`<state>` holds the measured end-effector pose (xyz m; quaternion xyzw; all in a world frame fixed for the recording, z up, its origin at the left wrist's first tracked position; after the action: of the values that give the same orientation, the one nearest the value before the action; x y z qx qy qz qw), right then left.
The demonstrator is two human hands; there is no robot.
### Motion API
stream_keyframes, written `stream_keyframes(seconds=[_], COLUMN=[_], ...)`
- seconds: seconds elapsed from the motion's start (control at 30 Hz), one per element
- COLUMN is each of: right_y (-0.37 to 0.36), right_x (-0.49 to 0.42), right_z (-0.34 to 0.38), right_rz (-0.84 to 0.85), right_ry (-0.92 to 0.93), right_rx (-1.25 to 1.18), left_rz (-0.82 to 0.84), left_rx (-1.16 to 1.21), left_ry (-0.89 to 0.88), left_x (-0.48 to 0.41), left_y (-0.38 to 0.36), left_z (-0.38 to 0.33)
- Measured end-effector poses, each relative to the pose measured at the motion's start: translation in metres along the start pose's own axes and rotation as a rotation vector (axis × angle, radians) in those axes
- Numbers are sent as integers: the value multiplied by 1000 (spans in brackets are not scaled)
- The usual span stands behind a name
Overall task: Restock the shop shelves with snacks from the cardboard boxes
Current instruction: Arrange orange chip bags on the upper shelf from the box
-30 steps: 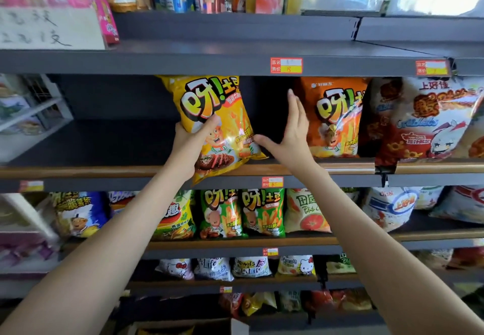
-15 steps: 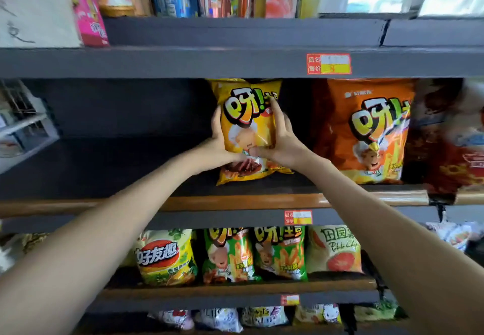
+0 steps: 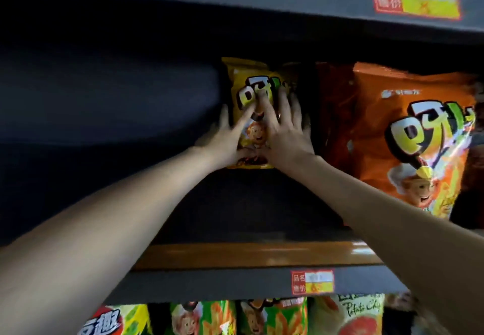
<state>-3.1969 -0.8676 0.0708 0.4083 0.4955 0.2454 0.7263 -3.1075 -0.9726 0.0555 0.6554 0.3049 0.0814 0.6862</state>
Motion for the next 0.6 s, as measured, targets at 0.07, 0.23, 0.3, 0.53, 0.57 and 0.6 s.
stream_keyframes(seconds=[0.07,0.23,0.3,0.53,0.57,0.6], right_y=[2,-5,-5,1,1,1], right_x=[-6,0,3,3,4,5], right_z=[0,-6,-14,-25,-24,-23], right_rz=[45,136,125,86,84,77], right_ry=[40,-5,-33,-86,-90,-94], right_rx=[86,95,118,171,163,148], left_rz=[21,-16,-40,-268,-241,-207], left_rx=[-125,-233,-287,-695,-676,-632], left_ry=[-13,-77,-71,57,65,57], left_x=[-2,-2,-4,-11,-9,-7], left_y=[6,13,12,-2,0,2], left_z=[6,7,-4,-28,-29,-29])
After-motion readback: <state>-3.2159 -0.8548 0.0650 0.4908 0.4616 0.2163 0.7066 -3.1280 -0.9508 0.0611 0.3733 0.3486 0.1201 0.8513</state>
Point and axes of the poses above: each hand's wrist, its own x-axis away from the middle knuckle, its own y-axis out of the back of the hand, z = x × y, the point moved 3 cm from there along -x, towards the middle knuckle, and after that the axes turned 12 degrees about -x, right-handed, at the moved point
